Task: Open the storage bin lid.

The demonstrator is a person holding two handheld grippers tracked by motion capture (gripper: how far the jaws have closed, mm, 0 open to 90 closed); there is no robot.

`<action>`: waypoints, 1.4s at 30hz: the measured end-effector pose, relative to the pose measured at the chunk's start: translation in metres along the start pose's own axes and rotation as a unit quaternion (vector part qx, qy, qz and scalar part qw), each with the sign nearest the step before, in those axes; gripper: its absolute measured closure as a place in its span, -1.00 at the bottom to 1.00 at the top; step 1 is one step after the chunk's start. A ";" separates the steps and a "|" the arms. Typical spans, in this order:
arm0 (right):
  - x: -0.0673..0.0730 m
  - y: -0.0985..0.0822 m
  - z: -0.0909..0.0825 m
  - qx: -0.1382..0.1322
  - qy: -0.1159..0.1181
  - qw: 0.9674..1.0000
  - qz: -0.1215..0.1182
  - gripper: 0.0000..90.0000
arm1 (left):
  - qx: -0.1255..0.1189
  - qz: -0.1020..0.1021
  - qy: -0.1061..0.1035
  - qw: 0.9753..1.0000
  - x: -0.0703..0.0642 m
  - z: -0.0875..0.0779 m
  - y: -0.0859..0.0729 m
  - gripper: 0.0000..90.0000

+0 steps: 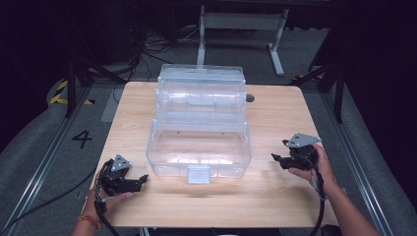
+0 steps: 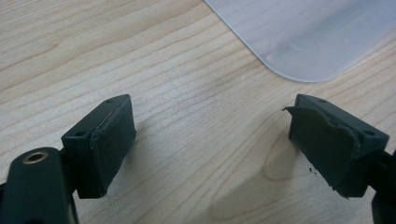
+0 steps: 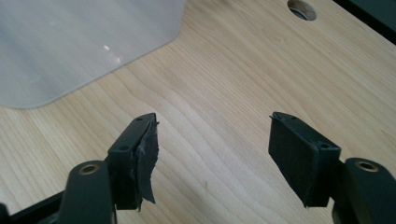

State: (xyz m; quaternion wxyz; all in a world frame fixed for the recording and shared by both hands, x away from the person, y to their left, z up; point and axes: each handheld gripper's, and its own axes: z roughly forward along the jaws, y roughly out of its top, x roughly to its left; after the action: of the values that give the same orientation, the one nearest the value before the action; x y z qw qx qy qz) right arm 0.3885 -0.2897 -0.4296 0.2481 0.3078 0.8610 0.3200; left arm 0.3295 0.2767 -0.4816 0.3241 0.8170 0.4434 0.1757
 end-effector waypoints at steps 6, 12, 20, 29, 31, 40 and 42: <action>0.002 -0.025 -0.004 0.000 0.010 1.000 0.018 -0.25 | 0.000 0.000 0.000 1.000 0.000 0.000 0.000 -0.66; -0.004 -0.044 -0.011 0.001 0.027 0.997 0.073 -0.31 | 0.000 -0.001 0.000 1.000 0.000 0.000 0.000 -0.67; 0.000 -0.058 -0.011 0.004 0.016 0.997 0.075 -0.39 | 0.001 -0.002 -0.001 1.000 0.000 0.001 0.001 -0.68; 0.004 -0.073 -0.010 -0.018 0.007 0.995 0.100 -0.46 | 0.000 -0.001 -0.001 1.000 0.000 0.001 0.001 -0.68; 0.004 -0.078 -0.006 -0.012 0.011 0.994 0.108 -0.51 | 0.001 -0.001 -0.001 1.000 0.000 0.001 0.001 -0.68; 0.001 -0.080 0.000 -0.006 0.030 0.991 0.132 -0.60 | 0.001 -0.001 -0.004 1.000 0.000 0.002 0.002 -0.69; 0.001 -0.080 0.000 -0.007 0.029 0.991 0.132 -0.60 | 0.001 0.000 -0.003 1.000 0.000 0.002 0.002 -0.69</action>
State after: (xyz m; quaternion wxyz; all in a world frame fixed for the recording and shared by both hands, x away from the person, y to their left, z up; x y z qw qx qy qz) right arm 0.3584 -0.3376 -0.4865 0.1807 0.4072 0.8178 0.3644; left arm 0.3325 0.2753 -0.4817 0.3243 0.8179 0.4426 0.1729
